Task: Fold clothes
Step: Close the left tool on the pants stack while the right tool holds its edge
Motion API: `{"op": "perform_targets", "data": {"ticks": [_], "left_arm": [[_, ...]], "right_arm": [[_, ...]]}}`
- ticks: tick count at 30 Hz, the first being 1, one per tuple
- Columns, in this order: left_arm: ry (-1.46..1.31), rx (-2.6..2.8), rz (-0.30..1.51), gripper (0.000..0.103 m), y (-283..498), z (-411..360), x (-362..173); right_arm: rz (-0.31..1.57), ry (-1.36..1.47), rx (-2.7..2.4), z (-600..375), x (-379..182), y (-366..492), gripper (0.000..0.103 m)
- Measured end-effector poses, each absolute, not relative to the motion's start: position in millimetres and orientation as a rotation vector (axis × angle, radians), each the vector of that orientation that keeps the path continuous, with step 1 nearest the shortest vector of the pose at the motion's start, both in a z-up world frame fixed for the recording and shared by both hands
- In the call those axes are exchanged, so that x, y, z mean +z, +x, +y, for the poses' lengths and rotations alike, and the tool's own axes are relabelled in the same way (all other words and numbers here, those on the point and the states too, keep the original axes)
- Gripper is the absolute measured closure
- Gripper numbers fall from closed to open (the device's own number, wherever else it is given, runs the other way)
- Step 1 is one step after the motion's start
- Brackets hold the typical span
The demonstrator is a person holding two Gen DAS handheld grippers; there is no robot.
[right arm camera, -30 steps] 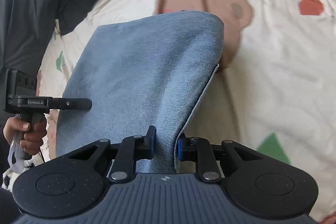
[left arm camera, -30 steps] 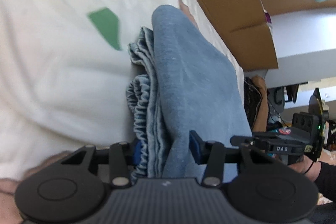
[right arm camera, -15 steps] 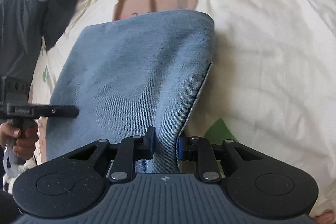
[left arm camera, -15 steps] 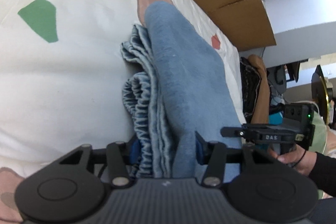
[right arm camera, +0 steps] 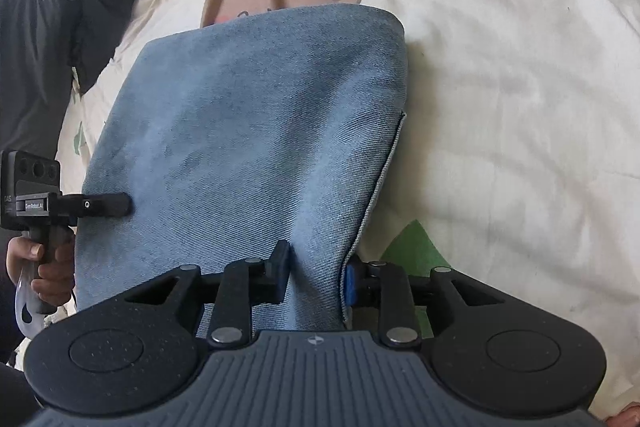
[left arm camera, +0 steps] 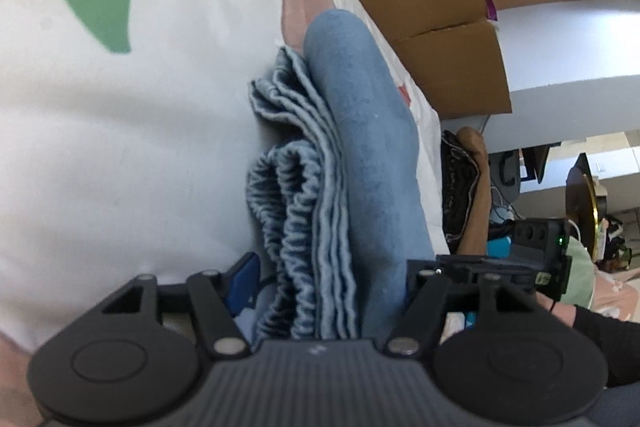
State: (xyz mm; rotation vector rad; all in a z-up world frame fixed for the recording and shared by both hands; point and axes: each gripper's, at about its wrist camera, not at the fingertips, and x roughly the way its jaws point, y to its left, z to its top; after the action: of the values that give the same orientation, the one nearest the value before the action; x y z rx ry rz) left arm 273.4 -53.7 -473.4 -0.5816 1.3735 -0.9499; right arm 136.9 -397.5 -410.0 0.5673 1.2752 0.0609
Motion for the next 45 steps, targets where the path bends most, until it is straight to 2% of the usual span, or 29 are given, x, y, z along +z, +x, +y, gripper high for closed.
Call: {"op": "perform_targets", "data": {"ticks": [8,10,13,17,24,34,39,45], "left_arm": [[-0.622,-0.988,1.381,0.037,281.8,-64.9,-479.3],[-0.622,-1.000,1.379,0.047,280.7,-66.7,-479.1],[-0.638,-1.000,1.371,0.054,279.2,-63.6,-477.4],[-0.626,-0.998,1.383,0.052,279.7,-63.9,-475.9],[-0.600,-0.992,1.431,0.043,282.7,-71.0,-478.1],[-0.593,-0.993,1.435,0.042,281.0,-73.5,-478.0],[-0.579,-0.997,1.429,0.048,282.7,-71.6,-477.1],[-0.568,-1.009,1.423,0.050,284.1,-69.2,-476.8]], "right_arm": [[1.270,0.596,0.070,-403.8,-413.7,134.4,0.073],[1.269,0.586,0.081,-404.0,-411.6,134.2,0.074],[1.268,0.567,0.101,-403.6,-405.3,134.6,0.075],[1.266,0.561,0.128,-405.0,-396.8,133.5,0.075],[1.203,0.693,0.148,-418.1,-413.5,120.0,0.065],[1.129,0.867,0.196,-427.1,-437.7,117.3,0.057],[1.124,0.870,0.244,-428.5,-423.5,120.8,0.065],[1.130,0.895,0.212,-431.1,-426.8,119.9,0.062]]}}
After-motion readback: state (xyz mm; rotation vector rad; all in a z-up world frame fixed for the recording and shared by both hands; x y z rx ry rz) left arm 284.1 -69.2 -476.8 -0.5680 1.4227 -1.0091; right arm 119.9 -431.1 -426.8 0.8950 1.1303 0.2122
